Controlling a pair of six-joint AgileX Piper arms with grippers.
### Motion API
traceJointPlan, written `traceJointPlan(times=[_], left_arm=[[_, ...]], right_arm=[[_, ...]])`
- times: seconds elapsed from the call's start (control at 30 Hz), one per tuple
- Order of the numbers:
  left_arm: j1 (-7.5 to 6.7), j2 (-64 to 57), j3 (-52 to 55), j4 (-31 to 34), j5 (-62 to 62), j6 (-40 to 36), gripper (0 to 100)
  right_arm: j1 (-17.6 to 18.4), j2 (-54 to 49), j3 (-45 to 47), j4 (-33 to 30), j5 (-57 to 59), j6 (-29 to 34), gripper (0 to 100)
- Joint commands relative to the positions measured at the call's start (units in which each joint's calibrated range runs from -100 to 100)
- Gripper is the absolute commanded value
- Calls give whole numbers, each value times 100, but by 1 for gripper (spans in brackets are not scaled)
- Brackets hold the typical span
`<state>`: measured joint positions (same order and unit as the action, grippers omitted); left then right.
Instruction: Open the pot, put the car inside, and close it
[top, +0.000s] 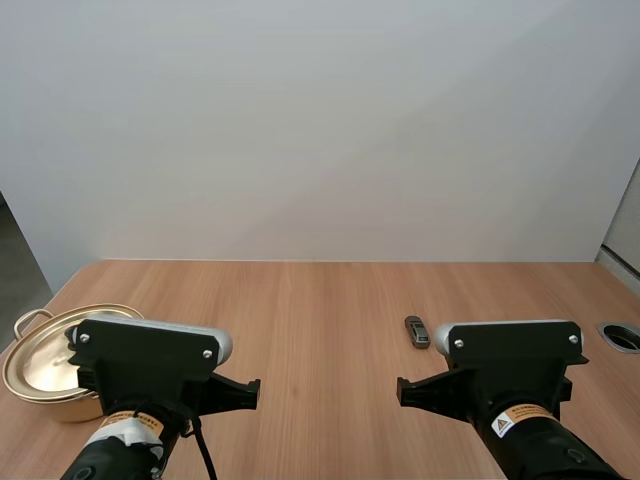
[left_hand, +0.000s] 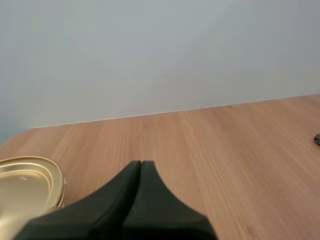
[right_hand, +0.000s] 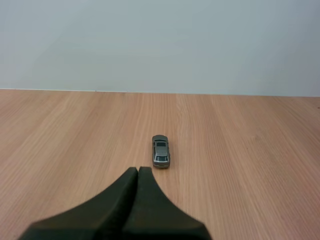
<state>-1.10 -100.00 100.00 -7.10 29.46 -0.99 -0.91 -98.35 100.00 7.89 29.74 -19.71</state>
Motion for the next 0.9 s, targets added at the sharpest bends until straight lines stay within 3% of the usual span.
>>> traceJointPlan(times=[0.0,0.47,0.63,0.87], left_arm=[[1,0,0,6,-1,-1,0],[1,0,0,6,0,-10,0],[1,0,0,255,-36,-9,0],[1,0,-1115,532,-2423,111,0]], right_arm=[[5,-2,0,-2,-4,-1,0],[5,-2,0,11,-3,-1,0],[5,-2,0,860,-3,-1,0],[5,-2,0,1245,-3,-1,0]])
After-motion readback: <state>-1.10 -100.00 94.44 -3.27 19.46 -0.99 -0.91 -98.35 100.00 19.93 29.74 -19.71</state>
